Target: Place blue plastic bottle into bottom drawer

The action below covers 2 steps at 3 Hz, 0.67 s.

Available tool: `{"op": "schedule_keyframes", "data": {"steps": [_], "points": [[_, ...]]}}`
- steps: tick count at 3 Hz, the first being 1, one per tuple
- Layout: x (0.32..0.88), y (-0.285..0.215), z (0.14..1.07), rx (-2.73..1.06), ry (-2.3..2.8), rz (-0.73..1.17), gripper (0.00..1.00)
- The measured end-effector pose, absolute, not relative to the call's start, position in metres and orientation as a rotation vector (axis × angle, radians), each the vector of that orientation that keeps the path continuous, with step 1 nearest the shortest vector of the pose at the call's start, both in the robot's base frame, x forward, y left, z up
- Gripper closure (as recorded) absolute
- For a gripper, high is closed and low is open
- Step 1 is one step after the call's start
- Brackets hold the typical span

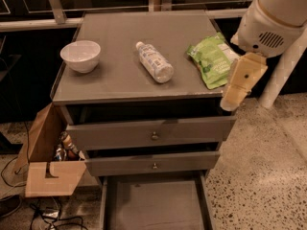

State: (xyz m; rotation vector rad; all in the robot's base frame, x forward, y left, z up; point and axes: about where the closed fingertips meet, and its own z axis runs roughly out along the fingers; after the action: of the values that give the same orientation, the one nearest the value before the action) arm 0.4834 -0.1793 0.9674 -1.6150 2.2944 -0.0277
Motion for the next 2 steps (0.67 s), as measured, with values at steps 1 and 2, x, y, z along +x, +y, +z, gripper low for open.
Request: {"op": "schedule_keyframes", "data": {"steps": [1, 2], "points": [[0.523, -0.168, 0.952, -1.523, 2.368, 0.013, 0.0], [0.56, -0.156, 0.94, -1.479, 2.433, 0.061, 0.0]]}}
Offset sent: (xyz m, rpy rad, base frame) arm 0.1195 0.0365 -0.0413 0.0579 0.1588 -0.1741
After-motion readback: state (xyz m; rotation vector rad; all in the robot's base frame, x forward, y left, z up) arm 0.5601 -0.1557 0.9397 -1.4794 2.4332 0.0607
